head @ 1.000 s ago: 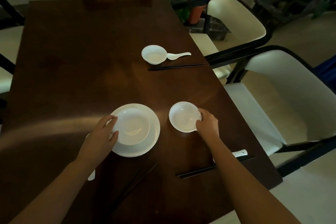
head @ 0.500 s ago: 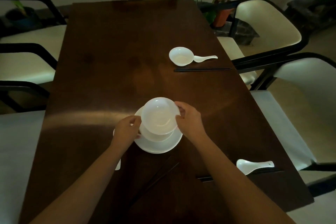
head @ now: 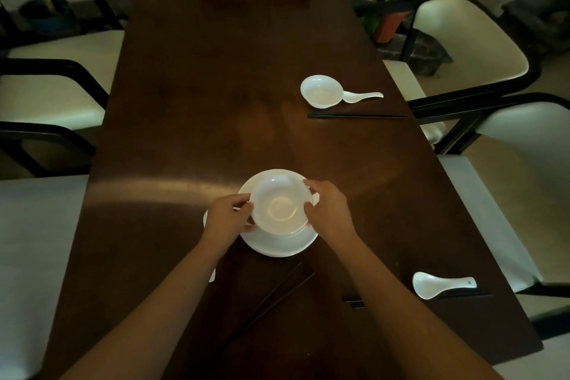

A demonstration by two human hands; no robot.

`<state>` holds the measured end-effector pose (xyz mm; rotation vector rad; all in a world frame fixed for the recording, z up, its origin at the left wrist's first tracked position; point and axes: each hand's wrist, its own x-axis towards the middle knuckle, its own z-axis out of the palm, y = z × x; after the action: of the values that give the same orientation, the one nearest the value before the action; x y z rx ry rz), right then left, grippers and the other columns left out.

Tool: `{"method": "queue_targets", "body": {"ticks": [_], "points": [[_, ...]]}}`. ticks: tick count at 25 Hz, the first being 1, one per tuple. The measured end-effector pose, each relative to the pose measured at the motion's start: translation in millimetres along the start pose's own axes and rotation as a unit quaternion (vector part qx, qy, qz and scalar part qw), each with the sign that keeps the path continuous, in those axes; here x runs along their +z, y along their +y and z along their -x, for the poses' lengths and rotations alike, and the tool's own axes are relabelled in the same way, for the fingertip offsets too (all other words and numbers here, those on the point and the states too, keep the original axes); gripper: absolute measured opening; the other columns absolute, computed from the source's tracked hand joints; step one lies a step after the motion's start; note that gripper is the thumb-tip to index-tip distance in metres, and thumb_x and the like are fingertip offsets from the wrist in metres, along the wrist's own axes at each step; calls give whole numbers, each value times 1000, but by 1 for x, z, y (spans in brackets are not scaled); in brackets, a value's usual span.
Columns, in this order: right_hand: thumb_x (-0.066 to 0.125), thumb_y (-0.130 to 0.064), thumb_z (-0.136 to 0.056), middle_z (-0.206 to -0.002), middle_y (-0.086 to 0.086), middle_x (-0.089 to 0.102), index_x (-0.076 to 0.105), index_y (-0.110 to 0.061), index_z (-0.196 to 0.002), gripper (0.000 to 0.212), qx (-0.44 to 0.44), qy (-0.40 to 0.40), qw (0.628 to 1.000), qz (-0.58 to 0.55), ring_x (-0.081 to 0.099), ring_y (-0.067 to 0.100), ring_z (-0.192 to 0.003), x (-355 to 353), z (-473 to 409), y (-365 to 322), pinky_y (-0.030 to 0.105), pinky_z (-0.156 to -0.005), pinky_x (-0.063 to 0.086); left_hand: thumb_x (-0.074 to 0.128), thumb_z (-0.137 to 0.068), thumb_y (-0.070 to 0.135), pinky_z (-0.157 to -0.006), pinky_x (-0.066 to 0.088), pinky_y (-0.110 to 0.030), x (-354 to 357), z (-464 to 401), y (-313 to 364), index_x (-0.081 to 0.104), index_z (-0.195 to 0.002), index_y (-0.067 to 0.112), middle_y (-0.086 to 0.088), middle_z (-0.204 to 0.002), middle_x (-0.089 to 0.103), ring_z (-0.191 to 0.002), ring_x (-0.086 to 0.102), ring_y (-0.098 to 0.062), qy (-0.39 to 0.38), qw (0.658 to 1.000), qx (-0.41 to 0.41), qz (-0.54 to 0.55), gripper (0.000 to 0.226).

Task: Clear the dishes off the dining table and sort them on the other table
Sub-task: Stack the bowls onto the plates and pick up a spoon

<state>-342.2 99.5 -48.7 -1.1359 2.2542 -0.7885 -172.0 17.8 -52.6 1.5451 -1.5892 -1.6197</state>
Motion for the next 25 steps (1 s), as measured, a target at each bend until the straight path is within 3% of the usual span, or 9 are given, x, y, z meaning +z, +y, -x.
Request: {"method": "queue_targets", "body": {"ticks": [3, 6, 9, 14, 19, 25], "points": [[63, -20, -83, -119, 2, 52, 59, -23, -121, 37, -8, 4, 999, 45, 52, 10, -91, -2, -5, 5, 23, -79, 44, 56, -88, 6, -53, 55, -19, 2, 1, -1, 65, -112, 9, -7, -95, 63, -81, 63, -23, 20, 1000, 4, -6, 26], [63, -26, -85, -119, 2, 53, 59, -23, -120, 36, -28, -16, 998, 46, 54, 9, -85, -5, -11, 11, 19, -80, 43, 57, -87, 5, -57, 54, -23, 4, 1, -2, 66, -110, 9, -3, -94, 63, -78, 61, -13, 24, 1000, 10, 5, 25], [60, -28, -87, -124, 3, 52, 56, -21, -124, 37, -67, 22, 995, 70, 59, 15, -94, -22, -35, 13, 25, -81, 46, 58, -86, 6, -57, 54, -22, 6, -2, -2, 66, -109, 10, 3, -89, 63, -78, 60, -9, 39, 999, 4, 9, 24], [58, -21, -88, -131, 8, 48, 49, -17, -129, 42, -157, 124, 950, 242, 47, 24, -119, -65, -133, 4, 36, -84, 50, 61, -84, 5, -57, 53, -25, 11, -15, -3, 66, -104, 9, 5, -83, 63, -79, 60, -12, 52, 998, -20, 37, 21], [54, -11, -88, -139, 10, 45, 47, -15, -131, 44, -201, 79, 890, 401, 40, 29, -123, -76, -211, 8, 42, -87, 47, 62, -84, 7, -61, 55, -29, 16, -19, -5, 64, -100, 16, -5, -91, 64, -81, 63, -19, 74, 995, -34, 51, 19], [51, -6, -89, -110, 12, 65, 60, -10, -117, 30, -208, 47, 870, 445, 52, 30, -109, -50, -246, 19, 42, -85, 47, 64, -82, 10, -52, 54, -17, 17, -18, -9, 61, -85, 30, 11, -84, 64, -78, 64, -16, 75, 995, -33, 55, 20]]}}
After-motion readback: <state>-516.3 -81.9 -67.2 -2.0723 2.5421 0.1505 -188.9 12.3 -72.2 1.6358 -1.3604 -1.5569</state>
